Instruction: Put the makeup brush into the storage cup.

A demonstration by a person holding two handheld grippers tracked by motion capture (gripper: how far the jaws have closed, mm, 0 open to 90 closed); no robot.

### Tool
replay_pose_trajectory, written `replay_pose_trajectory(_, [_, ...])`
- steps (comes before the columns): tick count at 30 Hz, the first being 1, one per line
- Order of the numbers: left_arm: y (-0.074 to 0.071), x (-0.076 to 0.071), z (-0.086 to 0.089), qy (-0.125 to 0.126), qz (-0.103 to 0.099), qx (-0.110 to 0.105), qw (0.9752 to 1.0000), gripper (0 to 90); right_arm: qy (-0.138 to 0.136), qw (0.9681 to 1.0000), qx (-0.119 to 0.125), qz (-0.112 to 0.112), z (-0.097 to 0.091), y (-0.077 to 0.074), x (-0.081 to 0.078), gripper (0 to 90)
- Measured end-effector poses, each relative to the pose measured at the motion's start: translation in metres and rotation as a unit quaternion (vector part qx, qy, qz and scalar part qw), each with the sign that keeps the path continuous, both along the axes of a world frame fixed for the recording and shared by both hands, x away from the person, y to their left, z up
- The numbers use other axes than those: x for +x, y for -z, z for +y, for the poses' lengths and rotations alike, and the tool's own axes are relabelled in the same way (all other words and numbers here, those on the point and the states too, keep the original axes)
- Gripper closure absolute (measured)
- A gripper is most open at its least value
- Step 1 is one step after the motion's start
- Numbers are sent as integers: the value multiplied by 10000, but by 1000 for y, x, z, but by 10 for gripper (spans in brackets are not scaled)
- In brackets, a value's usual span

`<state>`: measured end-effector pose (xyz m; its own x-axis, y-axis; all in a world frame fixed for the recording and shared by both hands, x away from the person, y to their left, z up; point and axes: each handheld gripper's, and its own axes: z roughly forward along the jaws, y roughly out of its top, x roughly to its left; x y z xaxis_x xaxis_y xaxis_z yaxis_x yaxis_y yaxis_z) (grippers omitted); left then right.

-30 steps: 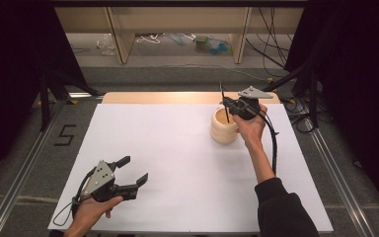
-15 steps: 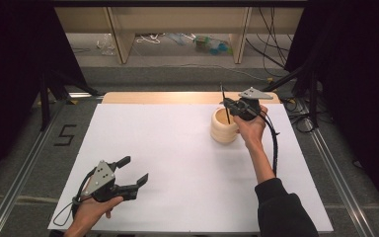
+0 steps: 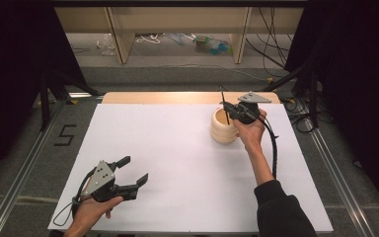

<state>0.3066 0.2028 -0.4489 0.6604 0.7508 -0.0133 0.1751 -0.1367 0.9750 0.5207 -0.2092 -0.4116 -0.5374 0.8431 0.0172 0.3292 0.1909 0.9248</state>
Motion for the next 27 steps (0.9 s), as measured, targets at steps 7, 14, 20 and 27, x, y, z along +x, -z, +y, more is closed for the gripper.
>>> replay_pose_trajectory(7, [0,0,0,10,-4,5,10000,168,-25,9999,13,108,1,4,0,805])
replay_pose_trajectory(14, [0,0,0,-7,6,-2,10000,168,177,9992,-132,330,1,0,-4,471])
replay_pose_trajectory(20, [0,0,0,13,-9,46,10000,168,144,9991,130,377,-4,-6,-14,398])
replay_pose_trajectory(27, [-1,0,0,24,-36,22,10000,168,-40,9996,20,294,-2,-15,-28,353])
